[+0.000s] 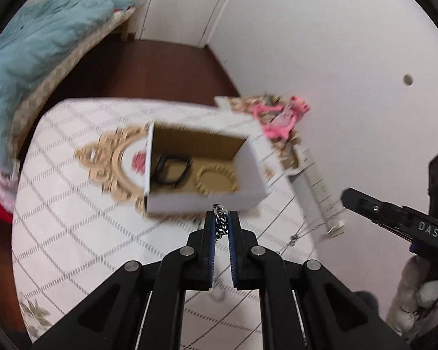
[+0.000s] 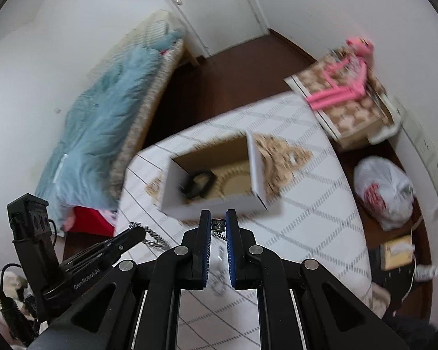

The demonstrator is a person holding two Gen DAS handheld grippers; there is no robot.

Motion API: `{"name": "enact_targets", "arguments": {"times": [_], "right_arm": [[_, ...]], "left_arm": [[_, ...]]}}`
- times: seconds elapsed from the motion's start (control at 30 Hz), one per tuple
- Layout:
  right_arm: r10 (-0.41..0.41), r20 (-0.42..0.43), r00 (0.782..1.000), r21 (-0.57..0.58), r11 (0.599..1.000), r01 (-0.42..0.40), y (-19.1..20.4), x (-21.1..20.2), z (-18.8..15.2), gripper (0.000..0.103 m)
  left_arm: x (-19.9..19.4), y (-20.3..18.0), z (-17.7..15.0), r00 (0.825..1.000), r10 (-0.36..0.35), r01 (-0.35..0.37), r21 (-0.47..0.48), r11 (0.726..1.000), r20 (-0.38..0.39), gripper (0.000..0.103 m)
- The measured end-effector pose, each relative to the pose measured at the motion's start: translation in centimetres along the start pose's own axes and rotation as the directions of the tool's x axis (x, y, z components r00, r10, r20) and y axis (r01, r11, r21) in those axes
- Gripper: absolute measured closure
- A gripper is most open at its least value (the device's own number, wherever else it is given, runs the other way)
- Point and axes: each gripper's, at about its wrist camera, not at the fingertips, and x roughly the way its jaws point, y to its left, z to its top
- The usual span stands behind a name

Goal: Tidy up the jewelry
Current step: 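Lower both held pieces into the white box and open both grippers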

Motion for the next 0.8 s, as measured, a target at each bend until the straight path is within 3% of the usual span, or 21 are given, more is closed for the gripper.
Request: {"name": "enact_targets", "arguments": {"times": [0.17, 0.3, 0.57, 0.7, 0.8], "right_arm": [[0.009, 0.030, 1.000, -0.083, 0.997, -0.007, 2.8, -0.2, 4.9, 0.093], [-0.019, 0.021, 1.000, -0.137, 0.990, 0.022, 4.4, 1.7, 8.2, 0.093], [-0.108, -0.090, 0.990, -0.175, 0.980, 0.091, 4.6, 9.7, 12.3, 0.093], [-0.156, -0.134, 0.979, -0.196, 0.972, 0.128, 4.1, 13.2, 12.8, 0.093], [-0.195, -0.140, 0.971, -0.219, 0.962, 0.162, 3.8, 14.9, 12.8, 0.093]], "left_arm": [[-0.3, -1.0, 4.8, 0.999, -0.007, 0.005, 0.039, 0.999, 0.049, 0.098], [1.3, -0.3, 7.7, 0.999, -0.006, 0.005, 0.027, 1.000, 0.039, 0.098], [6.0, 2.1, 8.7, 0.997, -0.006, 0.003, -0.031, 1.000, -0.072, 0.097], [7.8, 2.8, 8.4, 0.990, 0.042, -0.049, -0.044, 0.998, -0.137, 0.095], [8.4, 3.4, 8.3, 0.981, 0.123, -0.130, -0.037, 0.991, -0.148, 0.093]]}}
